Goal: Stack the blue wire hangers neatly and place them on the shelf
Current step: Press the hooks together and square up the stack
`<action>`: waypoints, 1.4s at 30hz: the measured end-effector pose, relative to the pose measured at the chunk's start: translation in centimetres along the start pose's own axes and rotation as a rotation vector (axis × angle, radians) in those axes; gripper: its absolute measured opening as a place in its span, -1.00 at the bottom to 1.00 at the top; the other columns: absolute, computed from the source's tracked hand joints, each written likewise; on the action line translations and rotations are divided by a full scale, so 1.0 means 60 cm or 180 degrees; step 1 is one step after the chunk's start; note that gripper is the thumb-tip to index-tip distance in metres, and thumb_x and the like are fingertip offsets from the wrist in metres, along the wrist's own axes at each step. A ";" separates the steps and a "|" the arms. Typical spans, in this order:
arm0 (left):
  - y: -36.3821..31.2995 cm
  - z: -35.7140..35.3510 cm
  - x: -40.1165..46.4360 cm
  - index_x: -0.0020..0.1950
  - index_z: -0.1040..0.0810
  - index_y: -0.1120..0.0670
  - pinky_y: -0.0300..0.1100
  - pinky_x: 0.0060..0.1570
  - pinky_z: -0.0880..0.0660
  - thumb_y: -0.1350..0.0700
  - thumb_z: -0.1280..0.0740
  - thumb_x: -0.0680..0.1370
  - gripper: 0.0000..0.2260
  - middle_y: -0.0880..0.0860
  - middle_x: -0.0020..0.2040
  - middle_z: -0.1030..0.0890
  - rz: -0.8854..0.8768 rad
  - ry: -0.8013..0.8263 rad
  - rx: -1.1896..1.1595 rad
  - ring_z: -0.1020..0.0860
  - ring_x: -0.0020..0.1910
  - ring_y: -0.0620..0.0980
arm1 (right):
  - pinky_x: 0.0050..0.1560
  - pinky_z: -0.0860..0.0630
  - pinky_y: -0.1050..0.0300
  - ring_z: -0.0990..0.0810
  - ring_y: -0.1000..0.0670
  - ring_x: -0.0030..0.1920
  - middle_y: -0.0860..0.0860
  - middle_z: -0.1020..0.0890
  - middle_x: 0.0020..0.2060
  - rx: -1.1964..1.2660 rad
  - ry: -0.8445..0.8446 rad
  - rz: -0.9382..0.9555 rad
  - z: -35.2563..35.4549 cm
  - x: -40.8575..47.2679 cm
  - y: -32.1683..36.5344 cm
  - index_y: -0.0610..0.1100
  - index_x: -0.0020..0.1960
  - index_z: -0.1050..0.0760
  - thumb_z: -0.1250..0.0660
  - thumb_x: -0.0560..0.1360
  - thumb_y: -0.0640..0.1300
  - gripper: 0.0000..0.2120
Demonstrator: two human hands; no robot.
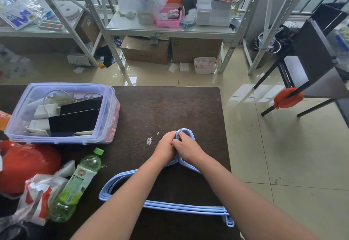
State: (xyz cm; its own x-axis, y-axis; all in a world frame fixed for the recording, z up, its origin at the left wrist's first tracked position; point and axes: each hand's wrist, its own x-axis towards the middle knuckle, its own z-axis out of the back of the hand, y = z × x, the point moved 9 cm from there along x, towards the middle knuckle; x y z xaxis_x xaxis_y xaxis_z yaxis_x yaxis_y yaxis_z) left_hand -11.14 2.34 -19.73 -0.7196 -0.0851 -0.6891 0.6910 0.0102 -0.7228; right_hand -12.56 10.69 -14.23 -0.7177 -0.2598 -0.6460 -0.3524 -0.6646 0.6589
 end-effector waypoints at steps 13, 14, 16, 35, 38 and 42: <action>0.055 0.213 -0.144 0.39 -0.41 0.00 -0.09 0.26 -0.45 -0.15 -0.47 0.38 -0.38 -0.08 0.27 -0.51 -0.0528 -0.0580 0.3245 -0.46 0.27 -0.07 | 0.17 -0.39 0.25 -0.47 0.15 0.15 0.10 -0.53 0.17 -0.0998 -0.0665 0.0102 0.108 -0.164 -0.198 -0.02 0.29 -0.41 -0.40 0.42 0.04 -0.53; 0.074 0.241 -0.159 0.39 -0.40 0.01 -0.08 0.24 -0.45 -0.15 -0.47 0.38 -0.36 -0.05 0.27 -0.51 -0.0405 -0.0751 0.3384 -0.47 0.27 -0.04 | 0.18 -0.39 0.23 -0.47 0.13 0.16 0.11 -0.52 0.18 -0.1069 -0.0743 -0.0020 0.116 -0.181 -0.224 -0.01 0.29 -0.41 -0.41 0.41 0.04 -0.52; 0.108 0.280 -0.184 0.38 -0.40 0.05 -0.08 0.19 -0.47 -0.13 -0.46 0.40 -0.38 0.00 0.27 -0.51 -0.0110 -0.0955 0.3519 -0.48 0.26 0.01 | 0.14 -0.42 0.16 -0.49 0.08 0.16 0.10 -0.54 0.17 -0.1273 -0.0915 -0.0327 0.127 -0.210 -0.271 0.00 0.28 -0.42 -0.41 0.41 0.04 -0.53; 0.123 0.290 -0.169 0.03 -0.57 0.13 -0.12 -0.10 -0.55 0.11 -0.30 0.52 -0.85 0.10 -0.02 -0.64 0.0537 -0.1223 0.4506 -0.63 -0.02 0.11 | -0.31 -0.34 0.20 -0.48 -0.11 -0.28 0.02 -0.40 -0.44 -0.1898 -0.0773 -0.1244 0.134 -0.182 -0.347 -0.07 -0.22 -0.40 -0.20 0.49 -0.14 -0.88; 0.121 0.288 -0.168 0.03 -0.57 0.11 -0.13 -0.11 -0.54 0.12 -0.31 0.52 -0.86 0.09 0.00 -0.64 0.0572 -0.1254 0.4510 -0.62 -0.01 0.10 | -0.30 -0.34 0.20 -0.47 -0.11 -0.27 -0.01 -0.44 -0.39 -0.1959 -0.0780 -0.1228 0.137 -0.180 -0.347 -0.08 -0.17 -0.48 -0.22 0.49 -0.14 -0.90; 0.121 0.290 -0.163 0.01 -0.56 0.09 -0.14 -0.15 -0.51 0.14 -0.34 0.49 -0.89 0.07 0.01 -0.63 0.0607 -0.1248 0.4460 -0.62 0.00 0.09 | -0.44 -0.30 0.22 -0.49 -0.09 -0.30 -0.01 -0.48 -0.37 -0.2033 -0.0827 -0.1211 0.141 -0.177 -0.346 -0.12 -0.10 -0.55 -0.23 0.49 -0.14 -0.87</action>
State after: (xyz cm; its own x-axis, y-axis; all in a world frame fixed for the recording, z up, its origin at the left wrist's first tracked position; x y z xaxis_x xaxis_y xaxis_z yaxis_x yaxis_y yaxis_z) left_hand 2.11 -14.10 -17.36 -0.7055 -0.4550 -0.5433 0.4361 -0.8831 0.1732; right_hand -2.72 33.19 -17.78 -0.7623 0.1859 -0.6200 -0.2451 -0.9694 0.0106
